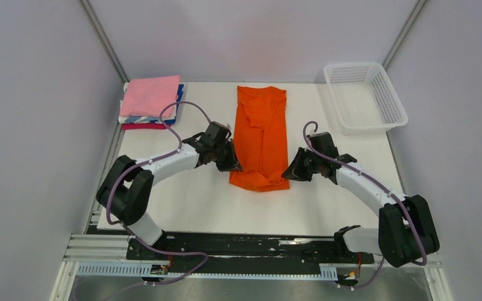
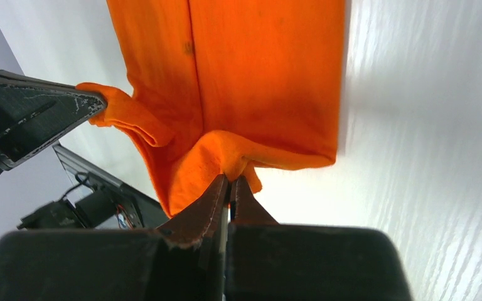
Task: Fold and stack the t-shirts
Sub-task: Fold the folded rectangular tshirt in 1/3 of the way
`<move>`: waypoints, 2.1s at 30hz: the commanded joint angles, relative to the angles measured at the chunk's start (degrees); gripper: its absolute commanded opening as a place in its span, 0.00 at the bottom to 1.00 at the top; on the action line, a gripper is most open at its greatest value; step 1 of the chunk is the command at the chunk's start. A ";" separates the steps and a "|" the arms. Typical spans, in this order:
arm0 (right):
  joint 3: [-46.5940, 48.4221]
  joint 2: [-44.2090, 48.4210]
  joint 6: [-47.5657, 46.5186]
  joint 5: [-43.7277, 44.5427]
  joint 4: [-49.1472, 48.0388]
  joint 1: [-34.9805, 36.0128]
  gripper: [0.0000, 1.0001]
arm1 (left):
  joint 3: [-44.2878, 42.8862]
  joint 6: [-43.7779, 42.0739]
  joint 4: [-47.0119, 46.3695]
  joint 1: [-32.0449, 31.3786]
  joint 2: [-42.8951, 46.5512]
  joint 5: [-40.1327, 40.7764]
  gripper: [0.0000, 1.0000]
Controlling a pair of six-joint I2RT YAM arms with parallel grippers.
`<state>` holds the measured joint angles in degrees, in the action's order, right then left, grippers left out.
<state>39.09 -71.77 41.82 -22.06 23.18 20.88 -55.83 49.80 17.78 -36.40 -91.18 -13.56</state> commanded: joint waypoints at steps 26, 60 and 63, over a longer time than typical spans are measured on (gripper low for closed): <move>34.05 -31.62 -5.52 -5.62 -0.78 -13.70 0.00 | -32.71 -9.40 -2.73 15.77 -26.60 -8.50 0.00; 16.34 -19.08 -8.78 -5.57 -3.73 -13.16 0.97 | -9.10 -11.01 -4.75 15.27 -10.14 -4.77 1.00; 13.01 -18.73 -7.57 -3.51 -4.32 -11.63 0.93 | -5.16 -9.95 -6.07 14.30 -10.03 -4.72 0.95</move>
<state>55.66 -92.20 32.80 -28.36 21.74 7.44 -64.55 39.05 14.57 -20.86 -102.87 -19.59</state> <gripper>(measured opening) 0.959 0.976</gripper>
